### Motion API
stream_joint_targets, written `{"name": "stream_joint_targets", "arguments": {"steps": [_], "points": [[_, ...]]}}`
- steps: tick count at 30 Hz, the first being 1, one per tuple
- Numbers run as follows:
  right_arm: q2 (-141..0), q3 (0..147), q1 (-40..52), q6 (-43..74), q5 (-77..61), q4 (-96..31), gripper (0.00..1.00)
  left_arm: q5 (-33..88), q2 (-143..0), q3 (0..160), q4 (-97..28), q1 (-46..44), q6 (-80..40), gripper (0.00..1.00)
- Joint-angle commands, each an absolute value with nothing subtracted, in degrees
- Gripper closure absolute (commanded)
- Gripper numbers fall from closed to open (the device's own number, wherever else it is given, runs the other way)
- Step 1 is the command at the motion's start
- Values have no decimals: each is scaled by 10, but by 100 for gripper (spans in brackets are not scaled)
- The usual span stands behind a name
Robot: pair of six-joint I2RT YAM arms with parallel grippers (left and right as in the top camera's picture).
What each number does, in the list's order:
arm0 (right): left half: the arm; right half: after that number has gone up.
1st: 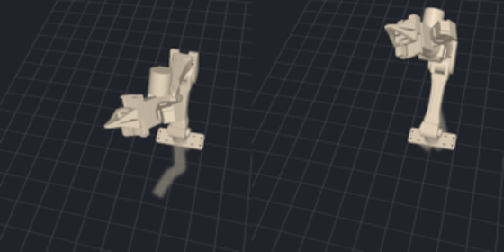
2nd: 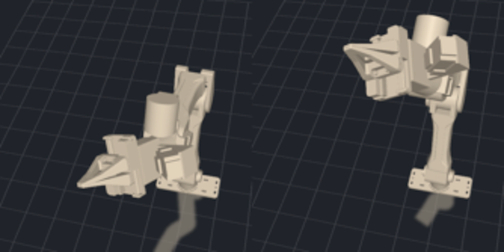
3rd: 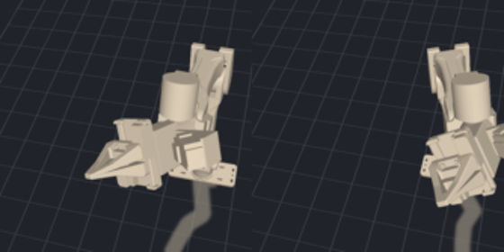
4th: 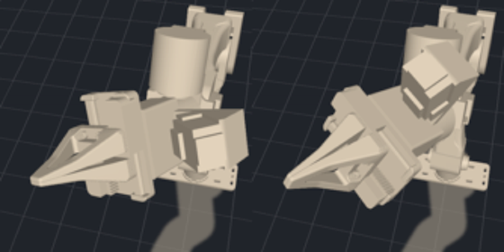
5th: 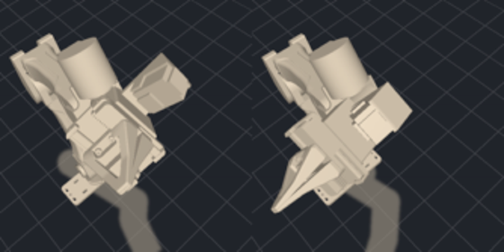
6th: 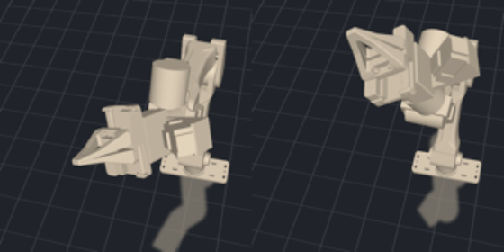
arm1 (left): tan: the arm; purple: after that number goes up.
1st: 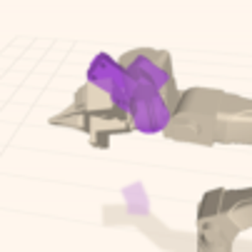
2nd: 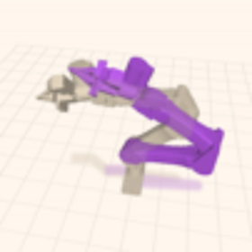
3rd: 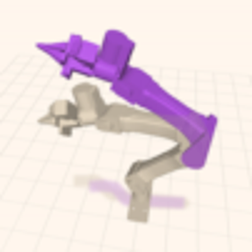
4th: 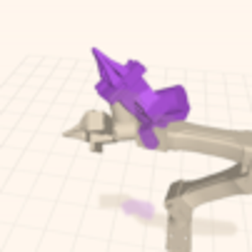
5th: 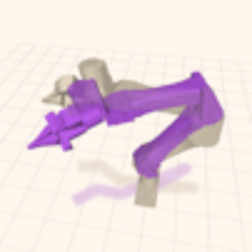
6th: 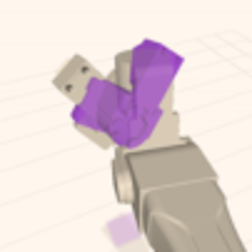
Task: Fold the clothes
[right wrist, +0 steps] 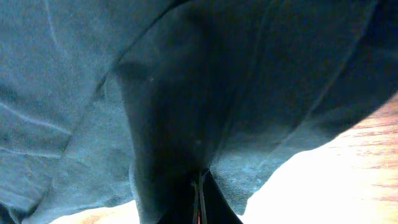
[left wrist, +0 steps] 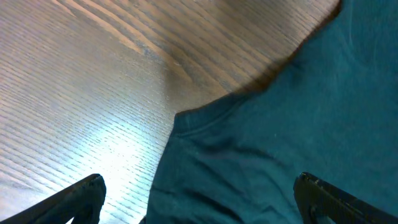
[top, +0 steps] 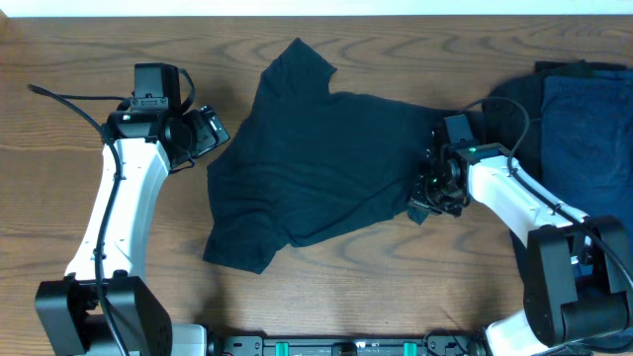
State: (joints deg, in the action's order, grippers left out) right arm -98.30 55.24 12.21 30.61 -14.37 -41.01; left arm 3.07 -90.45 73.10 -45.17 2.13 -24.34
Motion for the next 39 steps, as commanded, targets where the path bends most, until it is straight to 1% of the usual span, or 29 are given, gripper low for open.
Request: {"name": "stream_joint_targets", "arguments": {"steps": [1,5,12,14,20,26,31,39], "points": [[-975,542,128,313,-147,-409,99,32,-908,732,-454,22,-241,2],[-975,531,128,313,-133,-404,99,32,-908,732,-454,22,-241,2],[-975,489,128,313,-133,-346,99,32,-908,732,-454,22,-241,2],[-975,479,128,313,-133,-347,99,32,-908,732,-454,22,-241,2],[-975,474,112,313,-79,-443,99,32,-908,732,-454,22,-241,2],[-975,474,54,312,-69,-540,99,32,-908,732,-454,22,-241,2],[-975,474,20,303,-58,-569,99,32,-908,732,-454,22,-241,2],[-969,494,15,288,-65,-609,98,32,-908,732,-454,22,-241,2]]}}
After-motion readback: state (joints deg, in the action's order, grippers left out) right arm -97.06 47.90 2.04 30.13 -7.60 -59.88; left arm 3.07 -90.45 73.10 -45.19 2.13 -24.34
